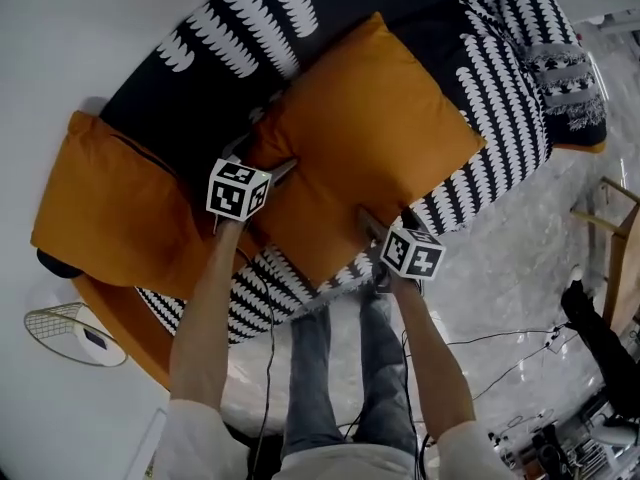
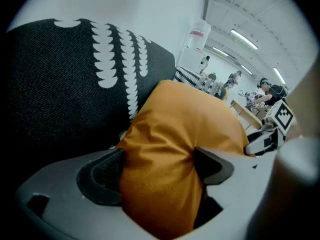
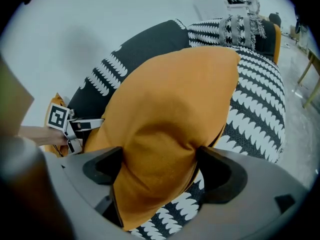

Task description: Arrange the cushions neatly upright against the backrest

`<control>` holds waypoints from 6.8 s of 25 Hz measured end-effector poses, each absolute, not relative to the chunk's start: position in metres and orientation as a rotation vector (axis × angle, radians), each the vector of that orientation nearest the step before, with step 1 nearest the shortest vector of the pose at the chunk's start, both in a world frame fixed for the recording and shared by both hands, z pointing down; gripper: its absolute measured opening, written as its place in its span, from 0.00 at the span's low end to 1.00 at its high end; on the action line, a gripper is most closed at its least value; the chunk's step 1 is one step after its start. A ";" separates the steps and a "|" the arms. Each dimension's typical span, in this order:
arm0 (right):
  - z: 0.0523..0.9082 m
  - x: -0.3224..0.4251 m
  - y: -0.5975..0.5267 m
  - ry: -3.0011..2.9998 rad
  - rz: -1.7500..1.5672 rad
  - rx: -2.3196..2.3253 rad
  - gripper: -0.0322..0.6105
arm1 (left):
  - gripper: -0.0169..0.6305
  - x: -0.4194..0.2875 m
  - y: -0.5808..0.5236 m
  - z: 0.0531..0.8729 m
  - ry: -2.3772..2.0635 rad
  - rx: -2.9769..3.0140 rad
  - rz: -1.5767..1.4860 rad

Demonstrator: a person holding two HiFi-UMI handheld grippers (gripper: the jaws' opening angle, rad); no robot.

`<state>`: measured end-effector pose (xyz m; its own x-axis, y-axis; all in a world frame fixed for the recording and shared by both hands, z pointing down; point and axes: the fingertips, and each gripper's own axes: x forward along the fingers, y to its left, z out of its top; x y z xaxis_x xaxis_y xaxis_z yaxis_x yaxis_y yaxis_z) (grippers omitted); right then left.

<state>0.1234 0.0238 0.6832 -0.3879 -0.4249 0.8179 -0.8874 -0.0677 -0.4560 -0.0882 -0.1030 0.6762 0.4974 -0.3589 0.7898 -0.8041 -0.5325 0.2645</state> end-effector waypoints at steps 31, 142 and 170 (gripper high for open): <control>0.553 0.127 0.022 -2.062 0.823 1.276 0.25 | 0.08 -0.053 -0.033 0.569 -0.976 2.154 0.635; 0.195 0.114 0.136 -2.698 0.281 1.074 0.09 | 0.07 -0.027 0.191 0.195 -1.778 2.185 0.206; 0.161 0.127 0.379 -2.761 0.213 0.939 0.09 | 0.07 0.007 0.438 0.174 -1.862 2.135 0.117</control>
